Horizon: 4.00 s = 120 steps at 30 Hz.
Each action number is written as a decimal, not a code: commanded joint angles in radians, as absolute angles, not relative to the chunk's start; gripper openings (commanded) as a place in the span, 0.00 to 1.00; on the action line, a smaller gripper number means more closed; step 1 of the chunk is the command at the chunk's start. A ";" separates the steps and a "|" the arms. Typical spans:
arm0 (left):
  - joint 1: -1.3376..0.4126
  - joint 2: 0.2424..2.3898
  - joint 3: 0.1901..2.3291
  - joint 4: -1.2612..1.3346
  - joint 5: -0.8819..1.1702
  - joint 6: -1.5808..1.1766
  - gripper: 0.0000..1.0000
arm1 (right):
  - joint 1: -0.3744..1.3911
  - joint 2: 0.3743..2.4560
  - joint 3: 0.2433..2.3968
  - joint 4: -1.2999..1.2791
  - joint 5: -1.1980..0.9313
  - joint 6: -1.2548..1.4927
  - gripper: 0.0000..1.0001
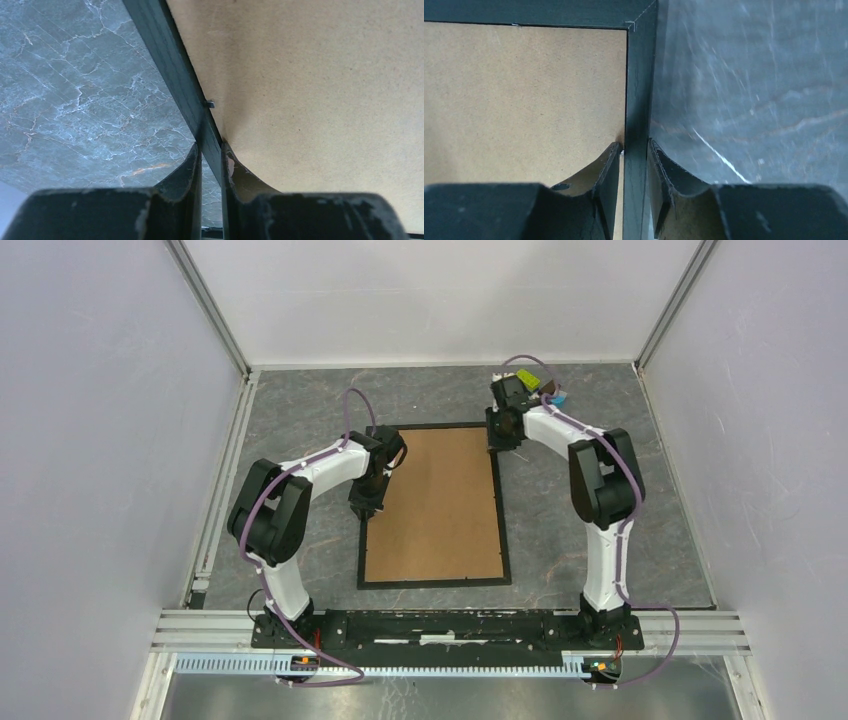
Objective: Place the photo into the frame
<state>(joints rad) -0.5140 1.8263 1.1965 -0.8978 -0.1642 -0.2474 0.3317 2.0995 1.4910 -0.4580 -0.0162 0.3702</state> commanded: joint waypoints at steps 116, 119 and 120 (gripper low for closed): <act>-0.264 1.736 1.042 -0.770 -0.264 -0.284 0.02 | 0.217 1.546 0.836 -0.468 -0.381 0.166 0.34; -0.265 1.732 1.040 -0.769 -0.263 -0.284 0.02 | 0.217 1.563 0.838 -0.458 -0.373 0.166 0.33; -0.264 1.731 1.040 -0.770 -0.262 -0.284 0.02 | 0.216 1.571 0.836 -0.453 -0.372 0.168 0.33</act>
<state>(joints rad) -0.2714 1.7199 1.0756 -0.8013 -0.2592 -0.3199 0.2100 1.5471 0.8406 -0.4885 -0.3595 0.1604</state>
